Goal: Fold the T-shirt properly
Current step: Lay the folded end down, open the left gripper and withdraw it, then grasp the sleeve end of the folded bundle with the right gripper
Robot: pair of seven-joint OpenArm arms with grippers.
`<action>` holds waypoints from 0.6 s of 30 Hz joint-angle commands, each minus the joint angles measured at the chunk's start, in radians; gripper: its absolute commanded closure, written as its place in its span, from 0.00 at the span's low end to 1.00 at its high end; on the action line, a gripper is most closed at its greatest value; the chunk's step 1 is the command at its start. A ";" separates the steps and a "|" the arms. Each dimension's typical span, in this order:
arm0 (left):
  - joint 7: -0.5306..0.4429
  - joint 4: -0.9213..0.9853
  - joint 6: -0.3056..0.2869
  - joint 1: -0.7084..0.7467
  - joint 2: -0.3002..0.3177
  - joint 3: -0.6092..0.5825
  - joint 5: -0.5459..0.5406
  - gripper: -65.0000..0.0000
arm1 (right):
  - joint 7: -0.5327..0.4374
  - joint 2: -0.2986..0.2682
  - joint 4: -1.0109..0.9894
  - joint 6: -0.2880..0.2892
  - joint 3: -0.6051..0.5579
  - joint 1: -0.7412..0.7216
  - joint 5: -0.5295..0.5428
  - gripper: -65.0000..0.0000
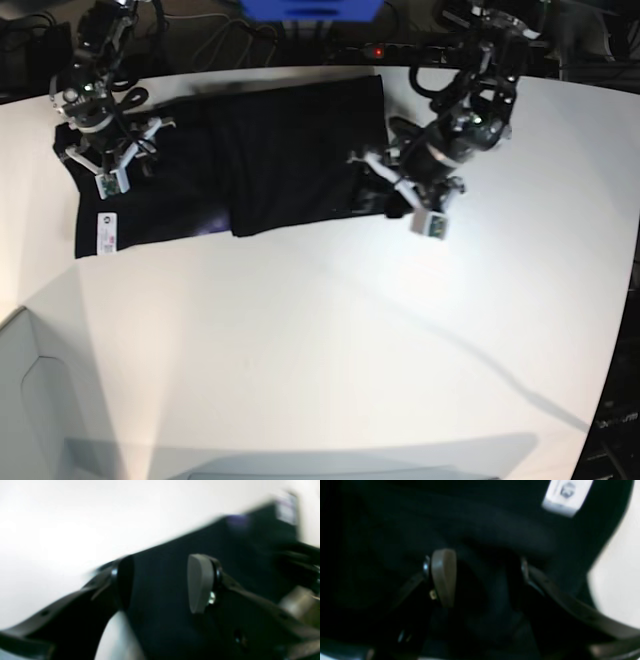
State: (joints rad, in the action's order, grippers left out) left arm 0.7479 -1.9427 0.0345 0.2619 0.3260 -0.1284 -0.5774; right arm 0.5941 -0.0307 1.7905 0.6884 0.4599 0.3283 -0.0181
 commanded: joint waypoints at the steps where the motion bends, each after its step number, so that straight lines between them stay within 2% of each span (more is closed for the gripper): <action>1: -0.006 -0.016 -0.005 0.029 -0.005 0.049 -0.016 0.49 | -0.024 -0.005 0.044 0.010 0.006 -0.002 0.017 0.49; 3: -0.006 -0.016 -0.006 0.067 -0.006 0.125 -0.016 0.49 | -0.024 0.007 0.084 0.010 0.006 -0.002 0.019 0.49; 7: -0.006 0.022 -0.006 0.080 -0.011 0.134 -0.017 0.49 | -0.018 0.030 0.136 0.010 0.009 -0.021 0.019 0.49; 11: -0.006 0.102 -0.006 0.075 -0.071 0.137 -0.056 0.49 | -0.016 0.038 0.136 0.010 0.072 -0.045 0.019 0.49; 18: -0.004 0.239 -0.006 0.032 -0.090 0.134 -0.149 0.49 | -0.015 0.025 0.047 0.010 0.214 -0.133 0.019 0.49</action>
State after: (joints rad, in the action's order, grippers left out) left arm 0.7334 -1.6920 0.0292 0.2848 0.2325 0.0051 -0.7216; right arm 0.5980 0.0055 1.8206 0.6888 0.6697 0.1997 -0.0086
